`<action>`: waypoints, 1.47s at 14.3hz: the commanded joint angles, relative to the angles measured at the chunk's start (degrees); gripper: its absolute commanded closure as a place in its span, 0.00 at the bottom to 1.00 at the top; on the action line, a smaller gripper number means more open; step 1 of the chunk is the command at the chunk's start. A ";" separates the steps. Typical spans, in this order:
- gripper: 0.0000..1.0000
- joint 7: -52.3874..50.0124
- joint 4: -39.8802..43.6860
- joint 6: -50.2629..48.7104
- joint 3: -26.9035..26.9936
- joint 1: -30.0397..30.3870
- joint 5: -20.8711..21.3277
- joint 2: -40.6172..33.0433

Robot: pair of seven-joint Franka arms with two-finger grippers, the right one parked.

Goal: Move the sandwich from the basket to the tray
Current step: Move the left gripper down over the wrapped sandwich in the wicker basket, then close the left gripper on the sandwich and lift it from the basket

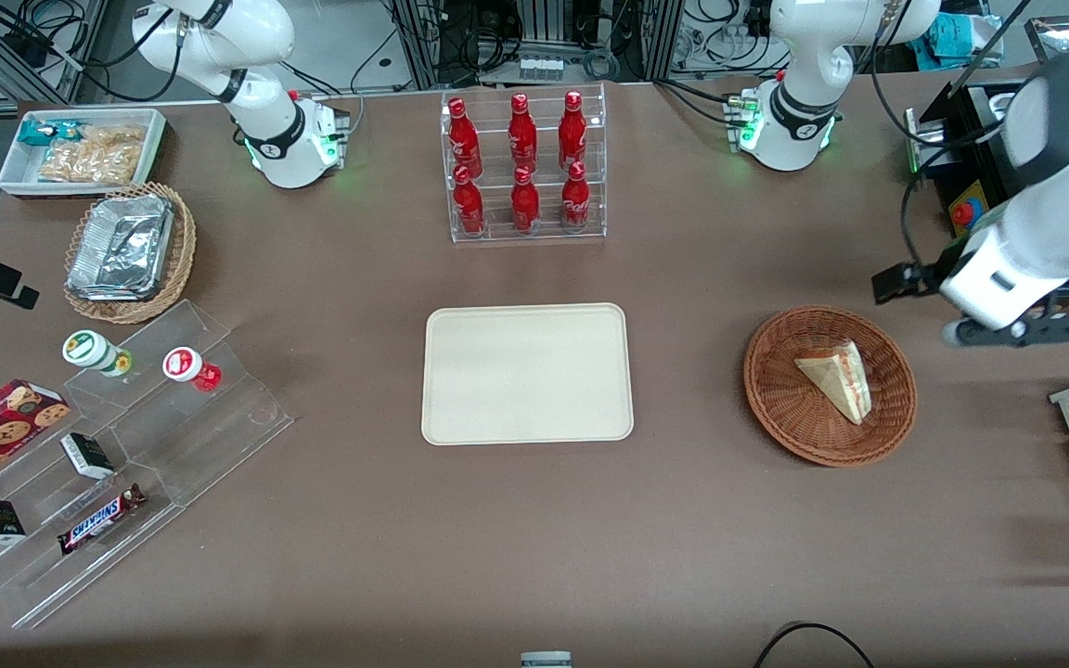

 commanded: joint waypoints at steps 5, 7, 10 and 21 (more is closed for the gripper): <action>0.00 -4.62 -24.67 31.81 0.53 0.27 0.24 -1.43; 0.00 -12.87 -26.44 36.49 0.61 0.27 0.24 0.41; 0.00 -24.92 -26.54 38.61 0.53 0.27 0.24 2.78; 0.91 -33.04 -25.92 43.21 1.58 0.27 0.33 7.81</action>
